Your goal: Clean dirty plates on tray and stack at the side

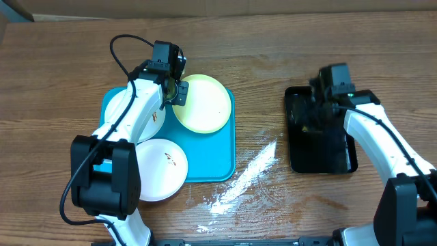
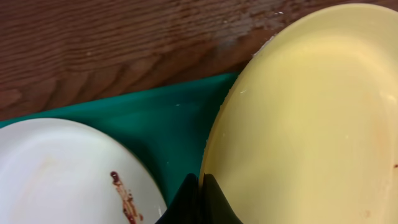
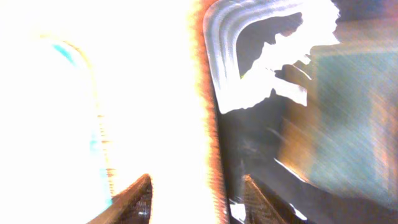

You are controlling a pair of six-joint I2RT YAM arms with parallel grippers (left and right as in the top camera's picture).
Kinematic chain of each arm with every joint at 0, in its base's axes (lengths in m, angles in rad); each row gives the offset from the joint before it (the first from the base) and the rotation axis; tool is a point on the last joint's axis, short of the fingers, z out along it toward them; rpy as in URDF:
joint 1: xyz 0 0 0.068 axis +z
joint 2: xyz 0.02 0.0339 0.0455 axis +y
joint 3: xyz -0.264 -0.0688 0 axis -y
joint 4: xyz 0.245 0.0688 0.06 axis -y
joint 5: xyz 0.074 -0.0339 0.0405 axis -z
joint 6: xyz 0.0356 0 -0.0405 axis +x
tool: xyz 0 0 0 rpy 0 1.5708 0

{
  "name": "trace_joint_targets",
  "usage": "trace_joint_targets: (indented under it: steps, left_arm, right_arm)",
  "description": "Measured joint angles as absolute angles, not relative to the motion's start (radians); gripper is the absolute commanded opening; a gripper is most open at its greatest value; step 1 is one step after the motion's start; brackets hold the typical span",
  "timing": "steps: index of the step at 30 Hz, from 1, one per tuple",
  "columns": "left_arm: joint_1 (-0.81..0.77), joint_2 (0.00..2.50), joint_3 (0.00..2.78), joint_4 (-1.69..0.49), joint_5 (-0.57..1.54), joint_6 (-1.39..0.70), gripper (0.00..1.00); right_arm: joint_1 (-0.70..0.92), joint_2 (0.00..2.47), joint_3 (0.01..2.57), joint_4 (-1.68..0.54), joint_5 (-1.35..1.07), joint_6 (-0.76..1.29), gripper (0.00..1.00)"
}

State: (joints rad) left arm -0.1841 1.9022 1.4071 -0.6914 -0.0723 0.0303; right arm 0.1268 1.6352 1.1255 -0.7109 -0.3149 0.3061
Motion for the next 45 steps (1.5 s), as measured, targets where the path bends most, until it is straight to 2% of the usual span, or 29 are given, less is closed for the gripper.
trace_joint_targets:
  steps: [3, 7, 11, 17, 33, 45]
  left_arm:
    - [-0.190, 1.902, 1.407, -0.695, -0.038, 0.035, 0.04]
    - [-0.192, 1.902, 1.407, -0.695, -0.026, 0.037, 0.04]
    - [-0.199, 1.902, 1.407, -0.696, -0.018, 0.037, 0.04]
    - [-0.201, 1.902, 1.407, -0.698, -0.018, 0.037, 0.04]
    - [-0.201, 1.902, 1.407, -0.699, -0.018, 0.037, 0.04]
    - [-0.201, 1.902, 1.407, -0.699, -0.018, 0.037, 0.04]
  right_arm:
    - [0.164, 1.635, 1.151, -0.572, -0.476, 0.307, 0.27]
    - [0.287, 1.636, 1.151, -0.500, -0.469, 0.346, 0.04]
    - [0.477, 1.677, 1.151, -0.412, -0.342, 0.383, 0.04]
    - [0.624, 1.827, 1.153, -0.276, -0.193, 0.430, 0.04]
    - [0.631, 1.958, 1.153, -0.241, -0.088, 0.490, 0.04]
    - [0.630, 1.957, 1.153, -0.178, -0.035, 0.498, 0.04]
